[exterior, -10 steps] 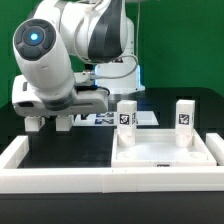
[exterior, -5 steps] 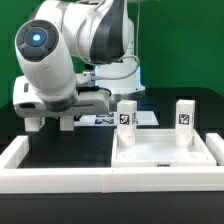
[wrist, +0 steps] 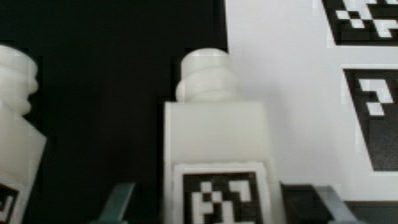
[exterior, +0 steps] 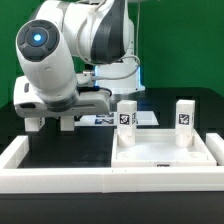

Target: Assemble square table

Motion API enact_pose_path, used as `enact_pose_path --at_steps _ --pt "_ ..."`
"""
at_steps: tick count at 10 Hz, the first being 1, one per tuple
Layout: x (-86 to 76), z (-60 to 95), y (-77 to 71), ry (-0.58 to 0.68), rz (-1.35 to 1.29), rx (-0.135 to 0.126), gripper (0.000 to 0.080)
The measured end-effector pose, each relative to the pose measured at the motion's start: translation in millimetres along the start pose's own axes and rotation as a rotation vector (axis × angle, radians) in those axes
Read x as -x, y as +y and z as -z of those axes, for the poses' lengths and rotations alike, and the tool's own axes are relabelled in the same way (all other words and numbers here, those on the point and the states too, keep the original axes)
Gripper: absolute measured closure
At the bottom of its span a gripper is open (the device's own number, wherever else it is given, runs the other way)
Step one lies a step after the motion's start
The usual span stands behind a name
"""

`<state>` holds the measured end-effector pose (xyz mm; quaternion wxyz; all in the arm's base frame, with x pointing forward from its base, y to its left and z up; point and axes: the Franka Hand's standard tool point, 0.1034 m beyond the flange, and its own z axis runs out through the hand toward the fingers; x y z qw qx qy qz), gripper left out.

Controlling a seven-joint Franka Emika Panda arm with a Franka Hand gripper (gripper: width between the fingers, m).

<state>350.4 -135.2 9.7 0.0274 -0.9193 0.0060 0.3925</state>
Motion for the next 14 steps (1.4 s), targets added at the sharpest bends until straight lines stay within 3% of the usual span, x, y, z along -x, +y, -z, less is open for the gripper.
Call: enact_pose_path --at_steps 1,3,5,7,8,10,13,14 --pt "0.0 7.4 -6.5 0.017 -0.006 -0.021 0.0515" --pt "6.2 24.3 -17.7 0.030 0.007 -0.020 0.0514" --pt "16.5 59.4 -25.5 0.085 0.030 -0.025 0.0514" --pt "16.8 58.0 -26.1 0.095 0.032 -0.025 0.0512" --pt "7.1 62.9 -24.4 0.198 0.039 -0.014 0.0512" --pt "3.9 64.9 -26.1 0.315 0.042 -0.010 0.0512" --pt "-6.0 98.9 -28.7 0.496 0.047 -0.012 0.0512" --pt "-9.4 116.8 -27.8 0.564 0.043 -0.021 0.0512"
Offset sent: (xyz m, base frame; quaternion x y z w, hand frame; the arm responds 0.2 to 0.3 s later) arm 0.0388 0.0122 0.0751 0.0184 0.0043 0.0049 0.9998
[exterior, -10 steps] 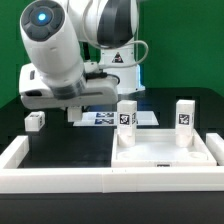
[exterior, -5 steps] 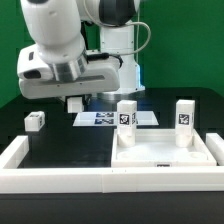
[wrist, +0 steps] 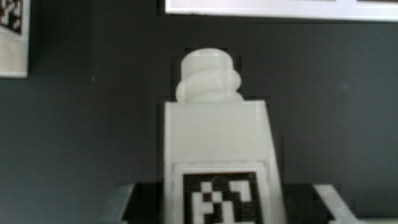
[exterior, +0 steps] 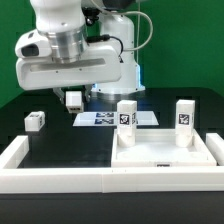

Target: Assemble square table

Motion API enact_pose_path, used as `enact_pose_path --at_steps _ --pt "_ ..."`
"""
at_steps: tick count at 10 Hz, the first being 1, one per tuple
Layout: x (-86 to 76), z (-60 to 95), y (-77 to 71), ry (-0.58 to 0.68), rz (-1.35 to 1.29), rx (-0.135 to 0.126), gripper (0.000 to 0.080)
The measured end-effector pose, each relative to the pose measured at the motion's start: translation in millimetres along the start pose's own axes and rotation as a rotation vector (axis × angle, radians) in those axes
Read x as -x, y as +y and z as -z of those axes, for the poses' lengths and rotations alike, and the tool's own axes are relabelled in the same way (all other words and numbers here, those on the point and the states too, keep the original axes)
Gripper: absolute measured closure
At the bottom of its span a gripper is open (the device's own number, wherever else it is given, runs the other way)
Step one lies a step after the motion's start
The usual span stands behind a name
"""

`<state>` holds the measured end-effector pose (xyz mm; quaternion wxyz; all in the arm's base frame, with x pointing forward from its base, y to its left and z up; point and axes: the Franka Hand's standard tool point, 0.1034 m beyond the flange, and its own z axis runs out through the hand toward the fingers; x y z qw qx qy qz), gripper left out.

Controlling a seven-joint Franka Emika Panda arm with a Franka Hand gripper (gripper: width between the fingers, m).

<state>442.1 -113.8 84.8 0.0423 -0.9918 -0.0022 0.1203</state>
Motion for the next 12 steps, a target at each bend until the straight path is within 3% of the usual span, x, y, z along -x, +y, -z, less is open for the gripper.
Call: enact_pose_path --at_steps 2,6,7,8,9,12 --pt "-9.7 12.5 -0.9 0.127 -0.013 0.023 0.0512" --pt "-12.3 12.3 15.4 0.358 0.001 0.104 0.0512" --pt "-19.2 19.4 19.0 0.415 0.008 0.123 0.0512" --pt "-28.0 28.4 17.1 0.452 0.010 0.119 0.0512" --pt "-34.5 31.0 9.7 0.436 -0.006 0.086 0.0512" --pt "-61.9 46.1 -11.6 0.466 -0.049 0.038 0.0512"
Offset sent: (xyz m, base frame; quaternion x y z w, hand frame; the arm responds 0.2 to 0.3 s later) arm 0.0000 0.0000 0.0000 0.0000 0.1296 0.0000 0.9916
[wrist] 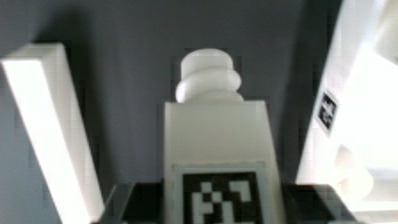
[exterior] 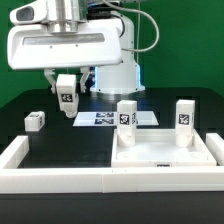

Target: Assemble square table

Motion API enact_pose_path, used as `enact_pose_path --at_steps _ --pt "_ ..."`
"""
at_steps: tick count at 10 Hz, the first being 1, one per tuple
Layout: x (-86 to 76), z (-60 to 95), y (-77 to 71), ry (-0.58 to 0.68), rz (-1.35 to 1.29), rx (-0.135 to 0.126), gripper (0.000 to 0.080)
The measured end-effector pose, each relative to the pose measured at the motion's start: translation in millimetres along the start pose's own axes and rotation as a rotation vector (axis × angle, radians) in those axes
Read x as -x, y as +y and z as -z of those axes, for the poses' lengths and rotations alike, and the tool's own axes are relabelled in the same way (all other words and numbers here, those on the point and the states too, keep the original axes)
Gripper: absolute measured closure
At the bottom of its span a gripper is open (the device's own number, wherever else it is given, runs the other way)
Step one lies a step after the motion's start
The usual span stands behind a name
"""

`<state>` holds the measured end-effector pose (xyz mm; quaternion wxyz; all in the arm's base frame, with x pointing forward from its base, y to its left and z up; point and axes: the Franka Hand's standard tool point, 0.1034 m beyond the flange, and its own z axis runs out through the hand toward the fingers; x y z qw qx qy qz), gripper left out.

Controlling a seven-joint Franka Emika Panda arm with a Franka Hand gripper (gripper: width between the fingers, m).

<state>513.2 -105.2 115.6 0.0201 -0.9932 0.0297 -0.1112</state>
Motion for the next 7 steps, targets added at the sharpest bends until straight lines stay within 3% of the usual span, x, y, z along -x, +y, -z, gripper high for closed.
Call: enact_pose_path --at_steps 2,4,7 --pt "-17.6 -7.2 -25.7 0.055 -0.015 0.013 0.0512" --pt "-23.4 -9.1 -42.3 0.079 -0.053 0.011 0.0512" --pt "-22.3 -10.0 -40.6 0.076 -0.049 0.012 0.0512"
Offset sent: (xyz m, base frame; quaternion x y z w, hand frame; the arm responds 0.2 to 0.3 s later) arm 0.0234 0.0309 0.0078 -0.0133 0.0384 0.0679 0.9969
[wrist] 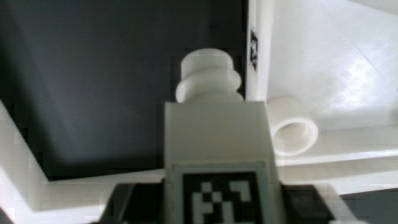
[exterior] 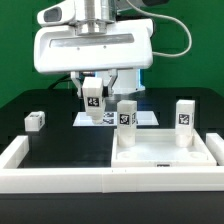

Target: Assemble square table

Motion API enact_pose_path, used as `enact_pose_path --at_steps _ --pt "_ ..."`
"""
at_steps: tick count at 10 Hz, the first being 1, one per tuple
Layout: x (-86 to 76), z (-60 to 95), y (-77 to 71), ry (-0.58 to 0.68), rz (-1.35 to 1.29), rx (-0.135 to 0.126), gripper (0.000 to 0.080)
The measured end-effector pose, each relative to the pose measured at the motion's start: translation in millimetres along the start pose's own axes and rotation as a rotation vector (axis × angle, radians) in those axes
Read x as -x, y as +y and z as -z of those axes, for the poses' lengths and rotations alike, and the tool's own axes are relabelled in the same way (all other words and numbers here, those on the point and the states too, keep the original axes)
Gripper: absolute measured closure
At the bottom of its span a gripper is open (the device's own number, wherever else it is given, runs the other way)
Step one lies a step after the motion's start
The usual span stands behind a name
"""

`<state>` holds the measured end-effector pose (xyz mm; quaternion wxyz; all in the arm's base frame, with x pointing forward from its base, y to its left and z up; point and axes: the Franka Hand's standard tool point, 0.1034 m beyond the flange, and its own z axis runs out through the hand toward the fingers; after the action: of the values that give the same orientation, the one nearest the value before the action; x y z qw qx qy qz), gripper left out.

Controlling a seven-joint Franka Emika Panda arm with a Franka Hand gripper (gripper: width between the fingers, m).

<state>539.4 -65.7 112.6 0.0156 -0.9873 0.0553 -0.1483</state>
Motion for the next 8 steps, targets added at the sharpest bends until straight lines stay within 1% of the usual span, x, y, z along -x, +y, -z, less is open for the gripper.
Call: enact_pose_path --at_steps 2,3,4,5,6,8 --pt "0.9 -1.1 -0.5 -0.002 0.001 0.000 0.0512" --pt "1.1 -6.5 -8.2 0.013 0.016 0.005 0.0512" --pt "-3.0 -8.9 -20.8 0.015 0.006 -0.008 0.0512" --pt "-17.1 -5.8 -35.5 0.036 0.006 -0.023 0.0512" --pt "-27.2 -4.9 -55.8 0.050 -0.018 -0.043 0.0512" --pt "-31.1 -6.7 -97.8 0.055 -0.098 -0.072 0.0512"
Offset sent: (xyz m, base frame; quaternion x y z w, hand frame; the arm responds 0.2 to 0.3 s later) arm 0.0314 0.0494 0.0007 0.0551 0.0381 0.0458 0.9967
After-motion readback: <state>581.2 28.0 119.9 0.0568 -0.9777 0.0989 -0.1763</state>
